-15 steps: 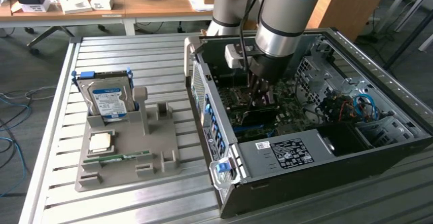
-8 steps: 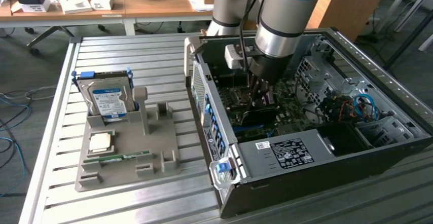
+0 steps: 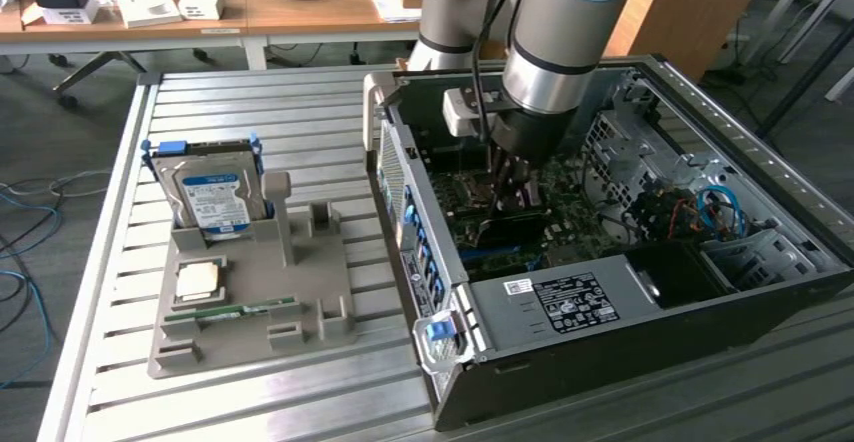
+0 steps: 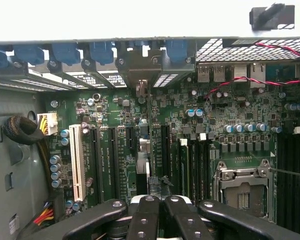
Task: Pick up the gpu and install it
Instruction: 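Press down on the gpu until it lock into place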
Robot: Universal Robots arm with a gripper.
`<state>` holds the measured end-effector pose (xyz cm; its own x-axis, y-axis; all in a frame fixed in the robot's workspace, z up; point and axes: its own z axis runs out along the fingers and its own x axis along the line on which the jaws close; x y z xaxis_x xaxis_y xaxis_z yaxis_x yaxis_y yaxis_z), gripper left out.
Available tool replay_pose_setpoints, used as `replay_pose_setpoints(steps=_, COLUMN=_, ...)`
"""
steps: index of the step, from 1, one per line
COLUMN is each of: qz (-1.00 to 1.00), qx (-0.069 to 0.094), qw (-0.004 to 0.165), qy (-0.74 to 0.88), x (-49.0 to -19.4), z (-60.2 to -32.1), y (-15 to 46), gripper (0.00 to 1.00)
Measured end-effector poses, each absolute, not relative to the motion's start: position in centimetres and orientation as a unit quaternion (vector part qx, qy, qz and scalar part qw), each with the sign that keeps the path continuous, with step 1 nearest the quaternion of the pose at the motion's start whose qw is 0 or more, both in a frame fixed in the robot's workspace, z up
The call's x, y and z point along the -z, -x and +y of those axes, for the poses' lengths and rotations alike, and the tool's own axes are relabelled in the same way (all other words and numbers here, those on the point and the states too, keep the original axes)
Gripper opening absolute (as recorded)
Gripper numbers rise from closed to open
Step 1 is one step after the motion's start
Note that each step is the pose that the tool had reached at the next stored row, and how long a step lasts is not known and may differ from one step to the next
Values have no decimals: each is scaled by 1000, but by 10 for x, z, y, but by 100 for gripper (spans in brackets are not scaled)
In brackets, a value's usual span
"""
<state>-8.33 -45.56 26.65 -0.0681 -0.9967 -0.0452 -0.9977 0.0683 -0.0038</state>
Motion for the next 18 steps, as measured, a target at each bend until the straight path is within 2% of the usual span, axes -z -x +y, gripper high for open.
replay_pose_setpoints(steps=18, qz=731, qx=-14, qw=18, qy=682, x=-263, z=-456, y=83, gripper=11)
